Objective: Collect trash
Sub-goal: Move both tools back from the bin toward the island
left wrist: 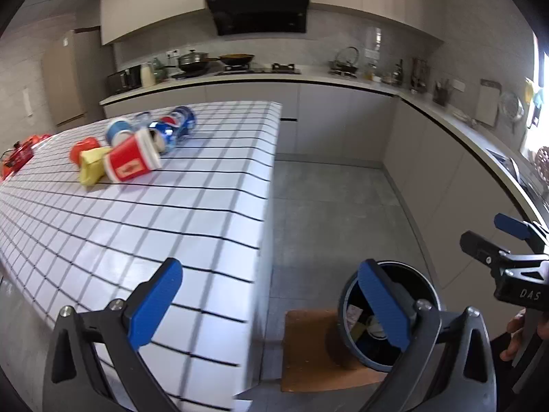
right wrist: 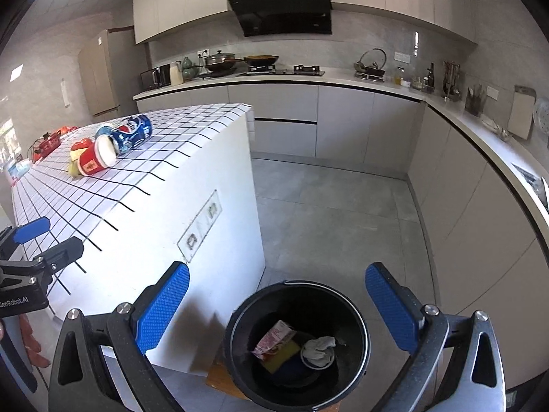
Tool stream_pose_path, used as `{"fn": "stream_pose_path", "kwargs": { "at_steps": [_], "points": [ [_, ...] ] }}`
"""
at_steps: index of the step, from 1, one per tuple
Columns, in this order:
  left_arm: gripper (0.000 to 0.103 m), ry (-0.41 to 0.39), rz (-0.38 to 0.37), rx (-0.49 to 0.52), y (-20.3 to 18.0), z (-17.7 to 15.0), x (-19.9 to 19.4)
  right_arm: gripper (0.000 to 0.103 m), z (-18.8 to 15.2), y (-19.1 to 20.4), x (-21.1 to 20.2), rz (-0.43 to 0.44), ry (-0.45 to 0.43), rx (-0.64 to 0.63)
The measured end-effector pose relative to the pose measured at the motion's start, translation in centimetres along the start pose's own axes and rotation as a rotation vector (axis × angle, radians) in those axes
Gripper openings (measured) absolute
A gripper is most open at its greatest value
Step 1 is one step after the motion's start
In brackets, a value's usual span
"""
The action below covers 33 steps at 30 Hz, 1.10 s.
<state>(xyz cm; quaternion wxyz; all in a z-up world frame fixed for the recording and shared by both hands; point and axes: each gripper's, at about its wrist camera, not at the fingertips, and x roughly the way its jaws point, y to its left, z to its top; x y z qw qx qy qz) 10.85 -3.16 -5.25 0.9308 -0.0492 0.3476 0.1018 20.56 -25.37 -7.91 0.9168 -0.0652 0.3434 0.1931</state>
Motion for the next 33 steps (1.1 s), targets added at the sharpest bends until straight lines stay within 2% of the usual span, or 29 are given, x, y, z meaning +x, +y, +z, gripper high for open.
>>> {"fn": "stream_pose_path", "kwargs": {
  "at_steps": [10, 19, 26, 33],
  "points": [
    [0.103, -0.035, 0.077, -0.051, 5.0, 0.5, -2.5, 0.103, 2.5, 5.0, -0.8, 0.070, -0.008, -0.057],
    [0.103, -0.051, 0.166, -0.124, 12.4, 0.6, -4.7, 0.103, 4.5, 11.7, -1.3, 0.138, -0.037, -0.128],
    [0.103, -0.037, 0.152, -0.181, 18.8, 0.5, -4.7, 0.103, 5.9, 17.4, -1.2, 0.162, -0.032, -0.138],
    [0.103, -0.054, 0.133, -0.170, 23.4, 1.1, -4.5, 0.103, 7.4, 23.0, -0.2, 0.165, -0.033, -0.146]
  ]
}}
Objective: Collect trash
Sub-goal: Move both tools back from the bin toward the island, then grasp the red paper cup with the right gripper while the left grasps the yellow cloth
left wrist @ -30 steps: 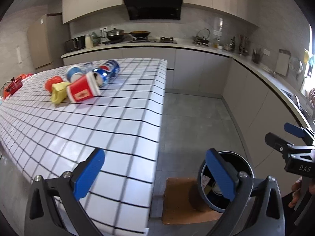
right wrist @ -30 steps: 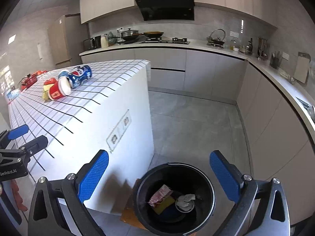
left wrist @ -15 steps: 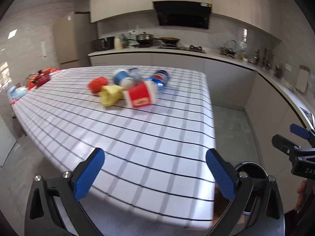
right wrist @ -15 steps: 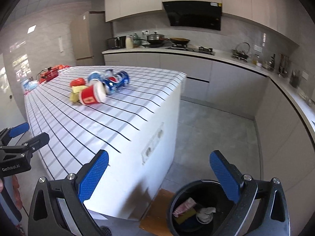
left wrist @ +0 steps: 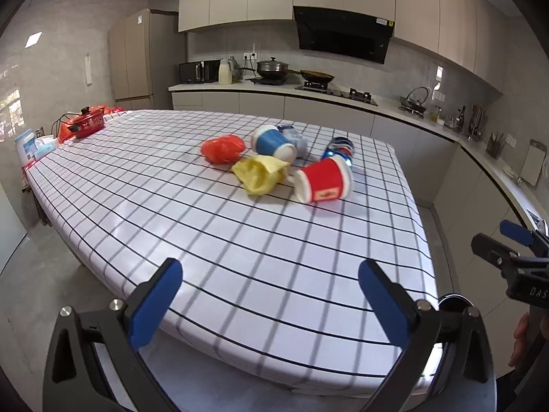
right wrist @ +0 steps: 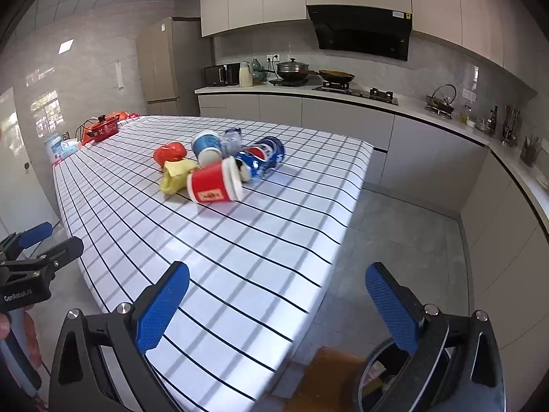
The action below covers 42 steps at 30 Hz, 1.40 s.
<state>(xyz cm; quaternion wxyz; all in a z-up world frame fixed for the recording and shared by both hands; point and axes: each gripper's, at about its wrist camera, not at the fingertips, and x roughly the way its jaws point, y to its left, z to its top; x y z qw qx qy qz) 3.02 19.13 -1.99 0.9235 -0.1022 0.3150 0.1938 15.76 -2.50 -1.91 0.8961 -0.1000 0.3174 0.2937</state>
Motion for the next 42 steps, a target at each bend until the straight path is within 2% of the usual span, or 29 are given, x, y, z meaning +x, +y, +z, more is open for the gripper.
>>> {"fn": "stream_pose_path", "kwargs": {
  "at_steps": [9, 20, 28, 41, 42],
  "points": [
    [0.103, 0.007, -0.024, 0.001, 4.8, 1.8, 3.4, 0.103, 2.2, 4.7, 3.4, -0.023, 0.011, -0.006],
    [0.100, 0.036, -0.053, 0.021, 8.2, 3.7, 8.7, 0.103, 3.9, 8.6, 8.7, -0.027, 0.047, -0.027],
    [0.100, 0.069, -0.077, 0.039, 9.4, 4.8, 12.2, 0.103, 5.5, 10.3, 13.2, -0.043, 0.068, -0.047],
    [0.098, 0.101, -0.132, 0.024, 9.3, 7.2, 17.0, 0.103, 7.4, 10.2, 20.4, -0.055, 0.118, -0.049],
    [0.098, 0.106, -0.141, 0.021, 9.1, 7.3, 17.2, 0.100, 7.5, 10.0, 20.9, -0.052, 0.124, -0.046]
  ]
}}
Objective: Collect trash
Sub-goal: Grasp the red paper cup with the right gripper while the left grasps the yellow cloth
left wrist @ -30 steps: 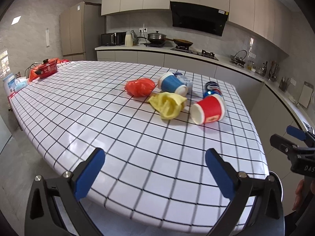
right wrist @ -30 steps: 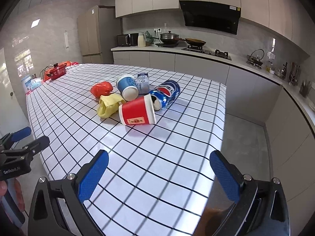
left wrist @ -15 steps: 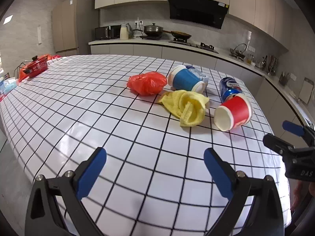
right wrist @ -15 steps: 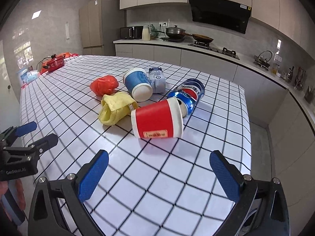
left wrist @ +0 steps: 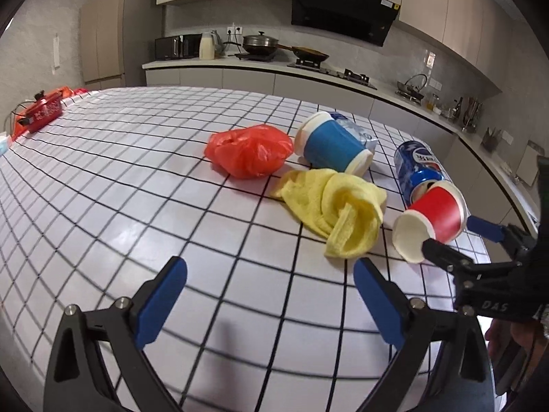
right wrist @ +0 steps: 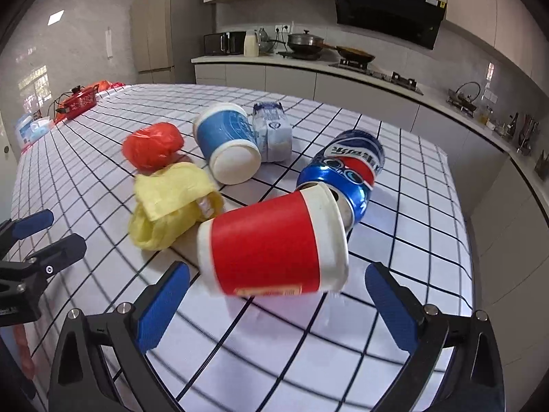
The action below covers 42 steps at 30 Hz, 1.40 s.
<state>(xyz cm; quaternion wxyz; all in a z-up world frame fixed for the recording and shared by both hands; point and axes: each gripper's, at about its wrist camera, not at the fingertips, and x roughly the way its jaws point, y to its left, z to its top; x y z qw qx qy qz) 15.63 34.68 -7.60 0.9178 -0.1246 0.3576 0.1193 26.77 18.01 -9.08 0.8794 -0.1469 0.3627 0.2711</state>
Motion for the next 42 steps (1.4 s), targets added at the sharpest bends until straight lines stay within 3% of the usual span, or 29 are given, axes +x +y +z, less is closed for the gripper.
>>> {"fn": "stream_pose_path", "kwargs": {
  "at_steps": [3, 15, 18, 21, 23, 25, 30, 31, 32, 33, 34, 42],
  "points": [
    [0.098, 0.004, -0.024, 0.011, -1.0, 0.7, 0.9, 0.088, 0.3, -0.7, 0.8, -0.001, 0.011, 0.008],
    [0.095, 0.066, -0.059, 0.047, -4.6, 3.6, 5.9, 0.079, 1.2, -3.8, 2.1, 0.016, 0.010, 0.026],
    [0.088, 0.104, -0.070, 0.040, -4.6, 4.0, 7.2, 0.071, 1.4, -4.3, 2.8, 0.028, 0.018, 0.025],
    [0.076, 0.122, -0.100, 0.017, -4.3, 4.3, 7.8, 0.070, 1.8, -4.7, 3.3, 0.038, 0.021, 0.034],
    [0.052, 0.121, -0.115, 0.019, -4.5, 4.3, 7.7, 0.069, 1.9, -4.7, 3.4, 0.047, 0.021, 0.038],
    [0.043, 0.117, -0.134, 0.026, -4.8, 4.1, 7.3, 0.069, 1.8, -4.5, 3.3, 0.054, 0.019, 0.044],
    [0.040, 0.072, -0.162, 0.026, -4.9, 3.4, 5.0, 0.067, 1.7, -3.7, 1.9, 0.059, 0.000, 0.031],
    [0.040, 0.069, -0.165, 0.027, -4.9, 3.2, 4.4, 0.064, 1.6, -3.6, 1.6, 0.058, -0.005, 0.027],
    [0.040, 0.062, -0.167, 0.025, -4.9, 3.1, 3.9, 0.054, 1.6, -3.5, 1.2, 0.062, -0.010, 0.025],
    [0.040, 0.054, -0.165, 0.026, -4.9, 3.0, 3.4, 0.011, 1.5, -3.4, 0.7, 0.069, -0.014, 0.025],
    [0.040, 0.049, -0.160, 0.033, -4.9, 2.7, 2.7, 0.007, 1.4, -3.4, 0.4, 0.059, -0.013, 0.024],
    [0.040, 0.051, -0.147, 0.013, -4.6, 1.6, 1.9, 0.006, -0.1, -3.3, 0.1, 0.112, -0.001, 0.037]
  ]
}}
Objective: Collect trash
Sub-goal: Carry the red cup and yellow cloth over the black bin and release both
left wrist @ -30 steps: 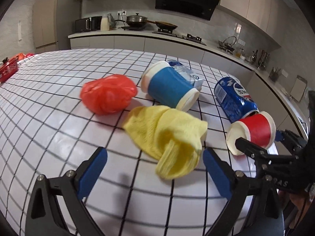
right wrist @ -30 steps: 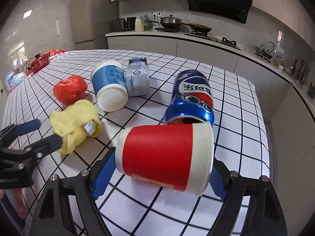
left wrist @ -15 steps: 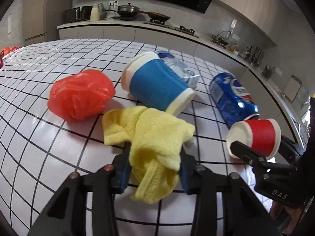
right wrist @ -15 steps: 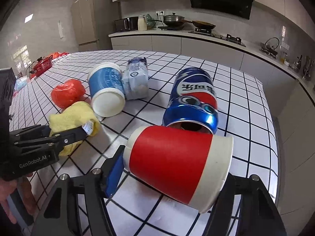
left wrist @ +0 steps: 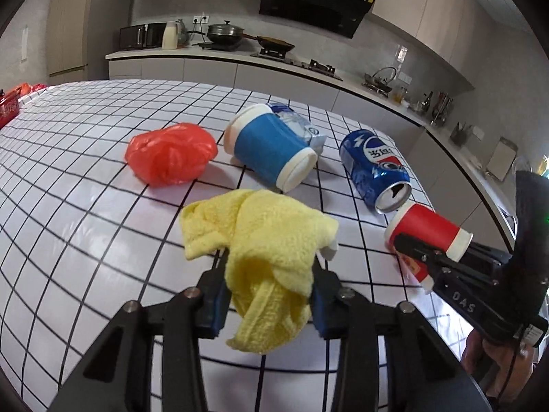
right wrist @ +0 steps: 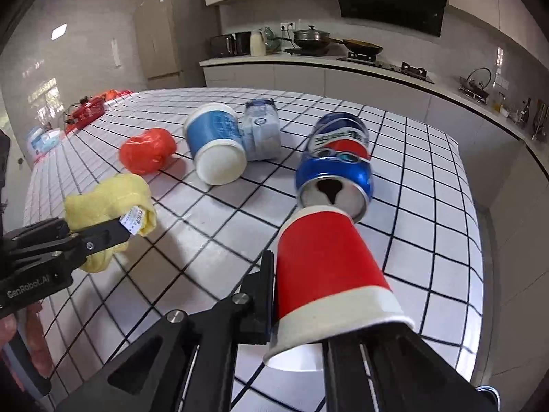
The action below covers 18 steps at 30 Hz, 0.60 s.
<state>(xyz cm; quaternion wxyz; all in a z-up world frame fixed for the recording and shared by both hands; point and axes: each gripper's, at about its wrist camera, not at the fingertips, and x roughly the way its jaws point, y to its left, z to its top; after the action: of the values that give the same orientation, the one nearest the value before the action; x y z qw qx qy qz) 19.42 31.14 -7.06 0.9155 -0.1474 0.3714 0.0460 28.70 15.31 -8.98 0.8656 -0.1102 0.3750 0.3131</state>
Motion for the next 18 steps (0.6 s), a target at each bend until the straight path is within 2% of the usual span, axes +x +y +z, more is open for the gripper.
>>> {"fn": "stream_pose_path", "kwargs": {
  "at_steps": [10, 14, 18],
  "points": [
    [0.040, 0.007, -0.014, 0.001, -0.1, -1.4, -0.1, 0.004, -0.7, 1.1, -2.2, 0.054, -0.033, -0.019],
    [0.040, 0.003, -0.015, 0.006, -0.2, -1.6, -0.2, 0.004, -0.9, 1.0, -3.4, 0.112, -0.061, -0.018],
    [0.040, 0.007, -0.017, 0.005, -0.1, -2.1, -0.2, 0.004, -1.2, 1.3, -3.2, 0.120, -0.042, -0.028]
  ]
}}
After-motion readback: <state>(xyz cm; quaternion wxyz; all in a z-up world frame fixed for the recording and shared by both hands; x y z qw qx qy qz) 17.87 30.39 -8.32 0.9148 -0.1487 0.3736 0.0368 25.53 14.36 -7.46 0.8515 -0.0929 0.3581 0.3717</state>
